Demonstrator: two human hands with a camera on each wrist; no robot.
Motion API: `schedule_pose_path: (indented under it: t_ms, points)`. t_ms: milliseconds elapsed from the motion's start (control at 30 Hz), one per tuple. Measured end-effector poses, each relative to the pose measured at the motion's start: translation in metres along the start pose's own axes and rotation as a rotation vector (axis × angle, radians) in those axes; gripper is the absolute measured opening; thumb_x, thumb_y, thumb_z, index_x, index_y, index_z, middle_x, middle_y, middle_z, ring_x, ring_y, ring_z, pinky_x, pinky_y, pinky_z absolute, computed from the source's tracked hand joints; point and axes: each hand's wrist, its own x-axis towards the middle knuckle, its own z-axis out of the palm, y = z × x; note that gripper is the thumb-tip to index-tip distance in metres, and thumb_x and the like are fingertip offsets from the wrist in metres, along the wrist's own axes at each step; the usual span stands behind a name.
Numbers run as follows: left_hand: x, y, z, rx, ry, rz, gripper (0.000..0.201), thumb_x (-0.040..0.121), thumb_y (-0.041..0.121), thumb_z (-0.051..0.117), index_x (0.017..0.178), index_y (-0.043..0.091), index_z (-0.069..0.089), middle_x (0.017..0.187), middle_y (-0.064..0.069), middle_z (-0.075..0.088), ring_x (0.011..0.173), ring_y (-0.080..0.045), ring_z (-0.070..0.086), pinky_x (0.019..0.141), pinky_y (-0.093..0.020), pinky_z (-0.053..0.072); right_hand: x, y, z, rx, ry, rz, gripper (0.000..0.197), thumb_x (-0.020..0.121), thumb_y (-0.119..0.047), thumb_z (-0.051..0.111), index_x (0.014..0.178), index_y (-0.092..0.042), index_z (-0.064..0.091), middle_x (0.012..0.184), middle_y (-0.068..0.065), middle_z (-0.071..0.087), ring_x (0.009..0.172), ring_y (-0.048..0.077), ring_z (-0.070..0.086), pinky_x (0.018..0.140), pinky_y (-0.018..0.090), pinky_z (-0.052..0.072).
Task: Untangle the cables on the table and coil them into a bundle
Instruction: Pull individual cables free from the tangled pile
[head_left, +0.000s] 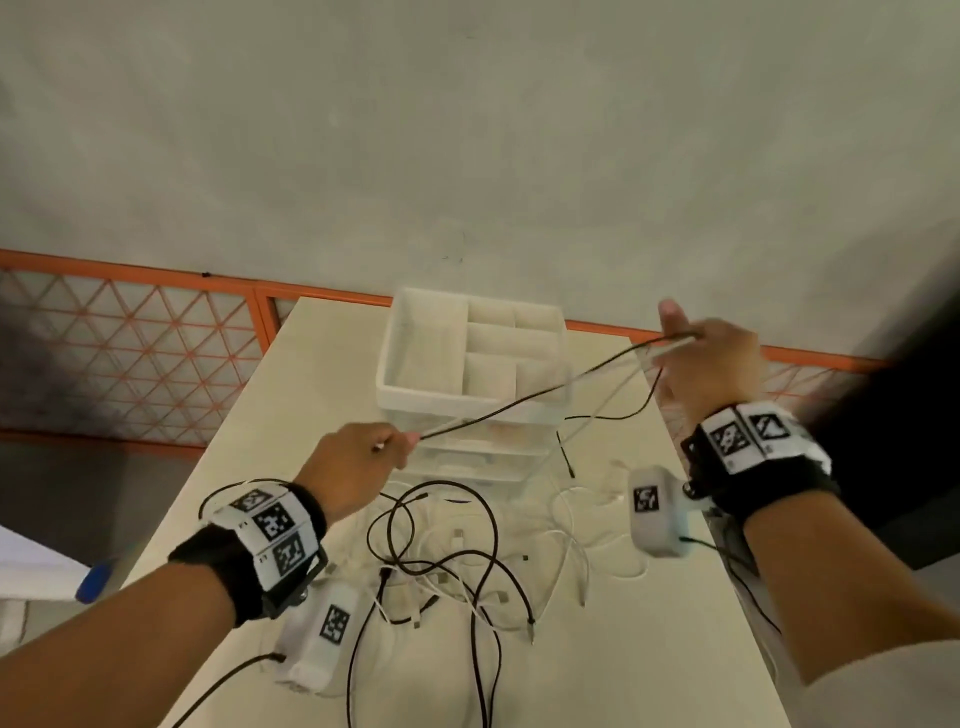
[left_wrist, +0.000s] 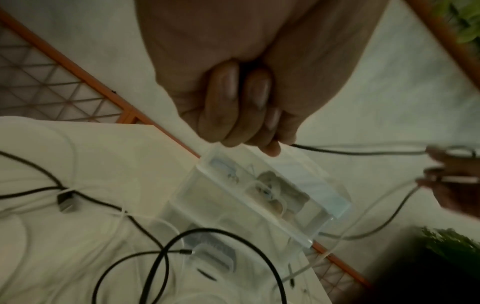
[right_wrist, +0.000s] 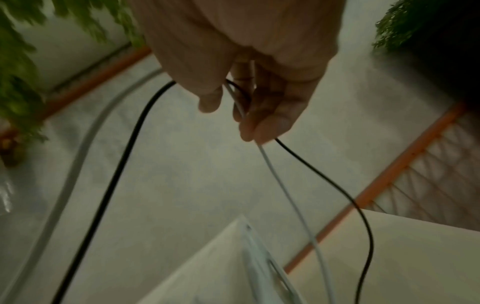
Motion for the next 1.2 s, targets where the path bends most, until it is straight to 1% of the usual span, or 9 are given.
schedule_pose_path:
  t_ms: [133,267,467,567,633,867,1000,1100,1200]
  points:
    - [-0.001,0.001,0.015,-0.002,-0.13,0.024,0.044,0.101,0.041,0.043,0.067,0.019,0.061,0.09,-0.008,0.072,0.088,-0.028,0.065,0.066,-0.025,0.041,0.023,-0.025,-0.006,0.402,0.069,-0.137,0.032,0.084,-0.058,0.067,0.086,-0.027,0.07,0.076,-0.013,0.076,0.084,0.013,0.074,0.087,0.04,0.059]
    - [0.001,0.004,0.017,-0.135,-0.178,0.021,0.035,0.099,0.035,0.05,0.076,0.018,0.071,0.059,0.0,0.059,0.057,-0.017,0.055,0.05,-0.015,0.037,0.03,-0.038,-0.005,0.731,0.023,-0.312,0.01,0.097,-0.026,0.061,0.102,-0.019,0.064,0.094,-0.012,0.075,0.095,0.012,0.069,0.091,0.029,0.054]
    - [0.004,0.009,0.02,-0.294,-0.17,-0.021,0.028,0.095,0.031,0.059,0.078,0.014,0.074,0.055,0.005,0.062,0.053,-0.011,0.055,0.057,-0.024,0.046,0.041,-0.053,-0.022,0.906,-0.025,-0.544,0.025,0.079,-0.034,0.057,0.1,-0.022,0.051,0.114,0.009,0.063,0.13,0.021,0.056,0.085,0.02,0.048]
    - [0.009,0.005,0.023,-0.322,-0.017,-0.124,0.028,0.095,0.025,0.058,0.075,0.011,0.072,0.062,-0.002,0.067,0.055,-0.015,0.063,0.052,-0.025,0.051,0.051,-0.043,-0.016,0.605,0.045,-0.475,0.036,0.085,-0.062,0.062,0.101,-0.031,0.054,0.113,0.006,0.068,0.107,0.034,0.066,0.09,0.044,0.056]
    - [0.011,-0.001,0.026,-0.358,0.045,-0.208,0.028,0.097,0.019,0.054,0.076,0.008,0.067,0.064,-0.008,0.067,0.053,-0.019,0.062,0.048,-0.026,0.05,0.054,-0.02,-0.007,0.22,0.029,-0.266,0.045,0.085,-0.073,0.052,0.1,-0.031,0.06,0.102,0.002,0.072,0.093,0.029,0.069,0.089,0.044,0.056]
    - [0.003,-0.017,0.029,-0.301,-0.095,-0.227,0.028,0.098,0.025,0.054,0.08,0.01,0.07,0.058,-0.004,0.053,0.048,-0.017,0.046,0.042,-0.023,0.035,0.025,0.094,0.06,-0.457,-0.556,-0.024,0.019,0.088,-0.025,0.067,0.106,-0.019,0.071,0.101,0.002,0.071,0.097,0.026,0.065,0.076,0.029,0.047]
    - [0.0,-0.01,0.024,-0.369,-0.152,-0.179,0.025,0.097,0.021,0.056,0.085,0.007,0.074,0.058,-0.003,0.054,0.043,-0.013,0.046,0.041,-0.024,0.037,-0.004,0.106,0.075,-0.212,-0.555,-0.083,0.075,0.086,-0.011,0.068,0.152,-0.027,0.037,0.146,0.001,0.054,0.129,0.028,0.055,0.107,0.037,0.044]
    - [-0.002,-0.007,0.02,-0.472,-0.127,-0.185,0.021,0.097,0.018,0.058,0.089,0.005,0.072,0.059,-0.005,0.054,0.047,-0.014,0.047,0.043,-0.024,0.04,-0.005,0.092,0.068,0.117,-0.385,-0.198,0.109,0.084,-0.004,0.071,0.155,-0.047,0.002,0.158,-0.013,0.036,0.114,0.022,0.066,0.097,0.043,0.053]
    - [-0.005,-0.005,0.02,-0.563,-0.088,-0.224,0.018,0.099,0.013,0.052,0.089,0.005,0.064,0.061,-0.006,0.054,0.048,-0.017,0.047,0.042,-0.024,0.04,-0.013,0.095,0.072,0.049,-0.365,-0.032,0.117,0.083,-0.006,0.073,0.154,-0.045,-0.011,0.157,-0.003,0.038,0.118,0.03,0.064,0.102,0.043,0.05]
